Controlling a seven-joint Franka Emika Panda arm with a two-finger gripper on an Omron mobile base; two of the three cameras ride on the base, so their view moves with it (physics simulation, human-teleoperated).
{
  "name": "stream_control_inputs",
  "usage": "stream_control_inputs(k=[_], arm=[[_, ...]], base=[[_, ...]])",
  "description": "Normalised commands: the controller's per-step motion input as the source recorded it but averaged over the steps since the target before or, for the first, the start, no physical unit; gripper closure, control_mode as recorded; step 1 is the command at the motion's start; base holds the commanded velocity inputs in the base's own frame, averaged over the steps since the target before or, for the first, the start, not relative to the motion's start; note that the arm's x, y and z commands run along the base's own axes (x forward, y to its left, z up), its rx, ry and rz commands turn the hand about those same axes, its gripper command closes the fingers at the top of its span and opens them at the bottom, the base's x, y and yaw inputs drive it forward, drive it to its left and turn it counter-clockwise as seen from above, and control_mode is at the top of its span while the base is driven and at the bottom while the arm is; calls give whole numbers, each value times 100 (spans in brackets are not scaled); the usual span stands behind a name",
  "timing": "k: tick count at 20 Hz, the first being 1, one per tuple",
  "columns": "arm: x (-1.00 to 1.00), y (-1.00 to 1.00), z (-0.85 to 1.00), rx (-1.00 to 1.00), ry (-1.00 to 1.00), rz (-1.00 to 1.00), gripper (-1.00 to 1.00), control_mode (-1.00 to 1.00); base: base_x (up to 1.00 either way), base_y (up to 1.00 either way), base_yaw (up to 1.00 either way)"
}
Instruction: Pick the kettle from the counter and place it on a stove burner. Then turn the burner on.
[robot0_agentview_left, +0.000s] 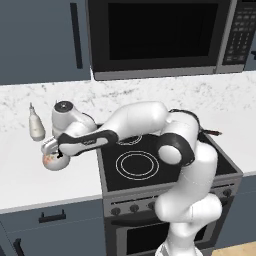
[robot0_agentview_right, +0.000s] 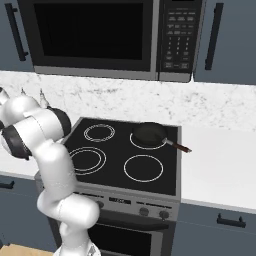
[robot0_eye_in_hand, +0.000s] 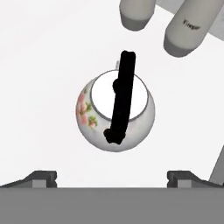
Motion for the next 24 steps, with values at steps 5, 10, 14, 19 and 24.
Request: stream_control_inputs(k=[5, 10, 14, 19, 24], arm=[[37, 13, -9, -3, 0, 0, -100, -100], [29, 20, -15, -6, 0, 0, -100, -100], [27, 7, -25, -5, 0, 0, -100, -100], [15, 0, -24, -2, 0, 0, 100, -100], [3, 0, 0, 0, 0, 0, 100, -100]], base=[[0, 0, 0], [0, 0, 0], [0, 0, 0], [0, 0, 0], [0, 0, 0]])
